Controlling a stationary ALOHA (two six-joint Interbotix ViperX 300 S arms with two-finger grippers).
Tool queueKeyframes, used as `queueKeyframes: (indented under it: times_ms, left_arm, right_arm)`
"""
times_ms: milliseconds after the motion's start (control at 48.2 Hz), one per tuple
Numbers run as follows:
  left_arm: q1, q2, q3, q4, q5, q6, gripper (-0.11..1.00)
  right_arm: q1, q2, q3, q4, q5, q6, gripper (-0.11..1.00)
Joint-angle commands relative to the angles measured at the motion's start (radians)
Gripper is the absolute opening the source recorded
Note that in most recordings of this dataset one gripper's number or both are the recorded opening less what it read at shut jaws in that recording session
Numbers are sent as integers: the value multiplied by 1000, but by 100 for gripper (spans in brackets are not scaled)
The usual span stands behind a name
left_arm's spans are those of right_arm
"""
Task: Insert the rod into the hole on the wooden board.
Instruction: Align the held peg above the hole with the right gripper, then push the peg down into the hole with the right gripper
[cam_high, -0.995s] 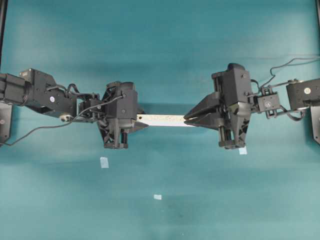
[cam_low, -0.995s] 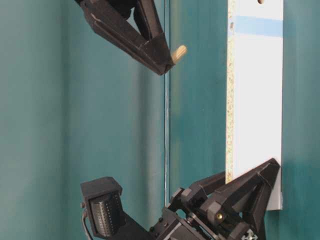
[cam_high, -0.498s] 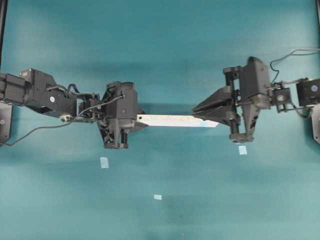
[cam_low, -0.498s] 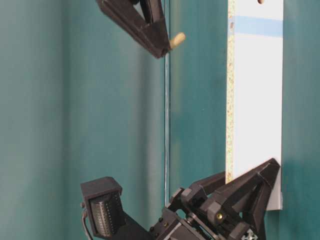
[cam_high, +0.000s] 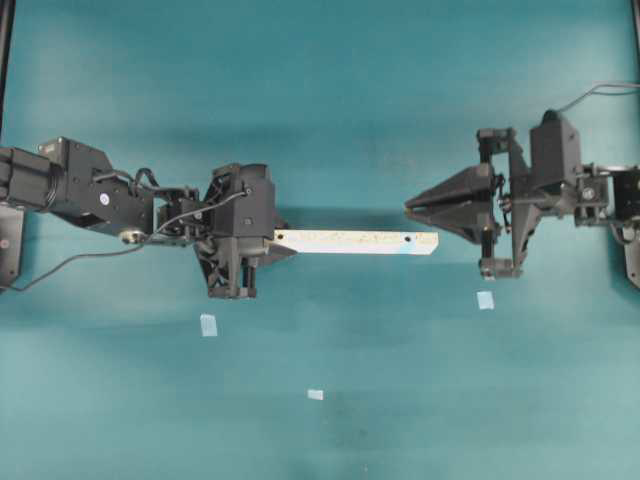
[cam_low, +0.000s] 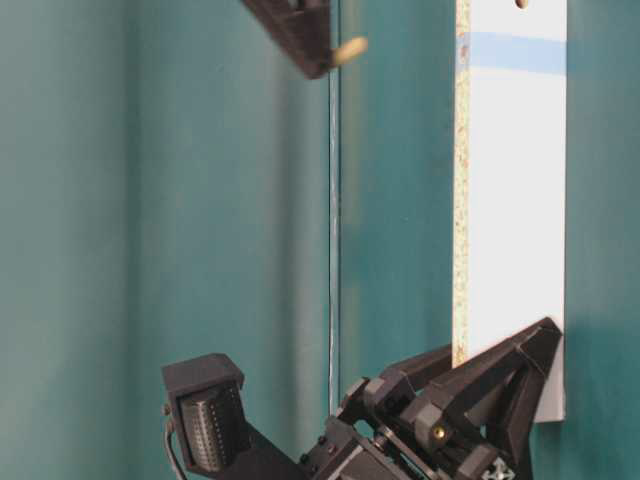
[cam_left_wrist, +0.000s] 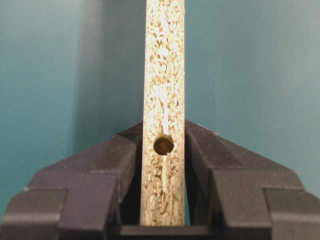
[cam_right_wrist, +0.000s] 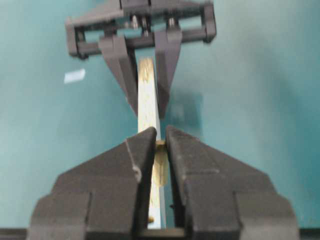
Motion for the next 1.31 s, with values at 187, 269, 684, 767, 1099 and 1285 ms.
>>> queueKeyframes:
  times_ms: [187,269,684,767,1099,1285]
  left_arm:
    - [-6,-15,-8,0,3,-32,32]
    - [-6,-15,-9,0,2,-41,32]
    - [-12,-15,-11,0,11,-46,32]
    - [-17,-15,-11,0,12,-46,32]
    - [-25,-15,-11,0,25,-48,32]
    - [-26,-17,-11,0,25,-48,32]
  right_arm:
    - [26,94,-29,3,-84,-3,12]
    - [29,123,-40,3,-104,-5,12]
    - [40,179,-52,6,-117,-12,12]
    - [38,179,-46,6,-112,-14,12]
    - [40,179,-37,8,-110,-17,12]
    - [40,179,-31,9,-109,-17,12]
